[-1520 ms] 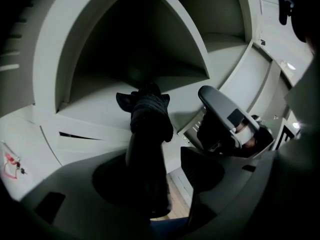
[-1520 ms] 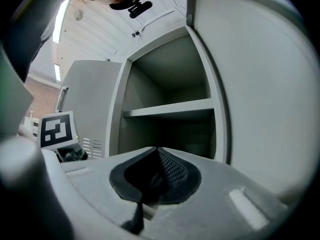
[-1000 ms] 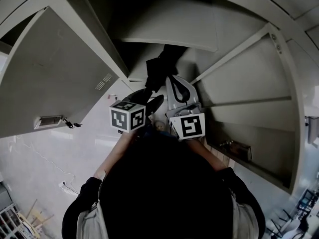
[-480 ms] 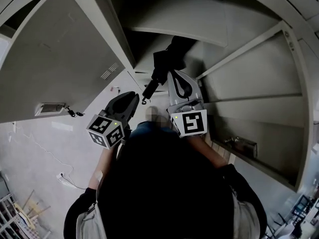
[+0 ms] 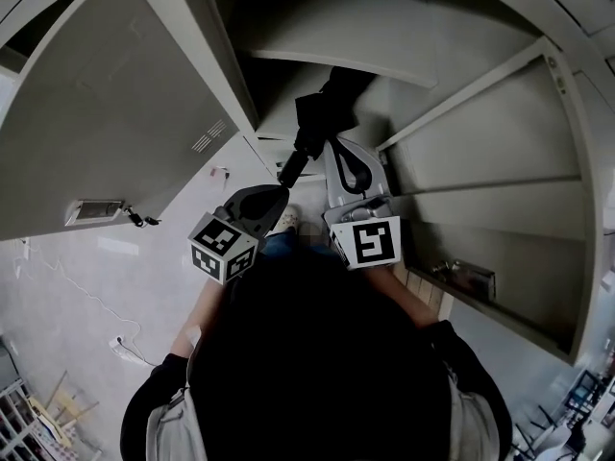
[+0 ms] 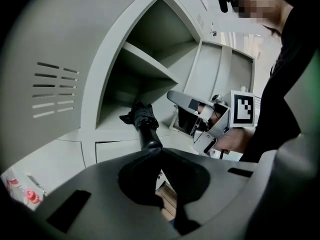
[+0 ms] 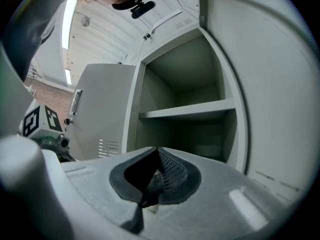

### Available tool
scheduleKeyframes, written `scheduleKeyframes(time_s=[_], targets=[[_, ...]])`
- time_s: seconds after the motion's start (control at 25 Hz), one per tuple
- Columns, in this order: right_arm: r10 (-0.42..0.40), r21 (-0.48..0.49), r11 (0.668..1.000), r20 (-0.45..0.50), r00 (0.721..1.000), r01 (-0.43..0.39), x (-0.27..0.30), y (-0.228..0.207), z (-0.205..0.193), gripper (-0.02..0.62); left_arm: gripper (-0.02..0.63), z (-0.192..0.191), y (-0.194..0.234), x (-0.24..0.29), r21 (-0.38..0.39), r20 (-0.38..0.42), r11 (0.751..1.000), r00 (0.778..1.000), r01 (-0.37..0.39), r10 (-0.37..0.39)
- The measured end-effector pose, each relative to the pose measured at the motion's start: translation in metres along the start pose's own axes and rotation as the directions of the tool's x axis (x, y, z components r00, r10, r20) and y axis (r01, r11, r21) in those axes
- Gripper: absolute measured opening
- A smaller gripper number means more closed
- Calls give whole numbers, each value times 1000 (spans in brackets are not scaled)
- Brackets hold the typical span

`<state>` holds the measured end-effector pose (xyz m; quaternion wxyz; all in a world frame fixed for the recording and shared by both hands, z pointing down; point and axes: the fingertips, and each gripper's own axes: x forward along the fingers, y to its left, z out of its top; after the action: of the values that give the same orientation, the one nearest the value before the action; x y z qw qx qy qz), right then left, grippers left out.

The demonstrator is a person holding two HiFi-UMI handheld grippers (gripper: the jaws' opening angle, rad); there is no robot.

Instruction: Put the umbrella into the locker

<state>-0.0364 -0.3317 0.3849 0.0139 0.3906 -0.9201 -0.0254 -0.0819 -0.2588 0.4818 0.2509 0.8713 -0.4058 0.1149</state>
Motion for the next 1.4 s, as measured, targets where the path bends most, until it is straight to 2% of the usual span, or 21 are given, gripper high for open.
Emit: scheduleKeyframes(time_s=[0.2, 0.4, 0.56, 0.8, 0.92, 1.04, 1.2, 1.32, 1.4], targets=[[-60, 17, 998, 3, 998, 60, -9, -15, 4, 2, 6, 12, -15, 31, 37, -11, 994, 994, 106, -106], [-109, 1, 994, -4, 994, 109, -17, -29, 6, 2, 6, 31, -18, 70, 58, 5, 983, 985, 174, -175], [-145, -13, 989, -5, 989, 145, -23, -38, 7, 2, 6, 44, -14, 91, 49, 18, 978, 979, 204, -205], [-172, -24, 985, -2, 985, 172, -25, -45, 10, 2, 6, 66, -13, 117, 93, 40, 973, 976, 210, -215], [-173, -26, 985, 2, 985, 173, -26, -47, 12, 2, 6, 71, -11, 126, 112, 38, 977, 981, 183, -189], [-159, -29, 987, 4, 987, 159, -27, -45, 13, 2, 6, 73, -7, 129, 99, 46, 985, 988, 144, -149], [-130, -29, 991, 2, 991, 130, -30, -41, 14, 2, 6, 86, -10, 113, 95, 135, 991, 985, 94, -107], [-103, -32, 994, 29, 994, 104, -32, -33, 19, 2, 6, 98, -11, 86, 134, 227, 991, 974, -14, -17], [-91, -29, 995, 37, 995, 92, -35, -28, 20, 2, 6, 104, -13, 65, 174, 290, 978, 955, -118, 63]])
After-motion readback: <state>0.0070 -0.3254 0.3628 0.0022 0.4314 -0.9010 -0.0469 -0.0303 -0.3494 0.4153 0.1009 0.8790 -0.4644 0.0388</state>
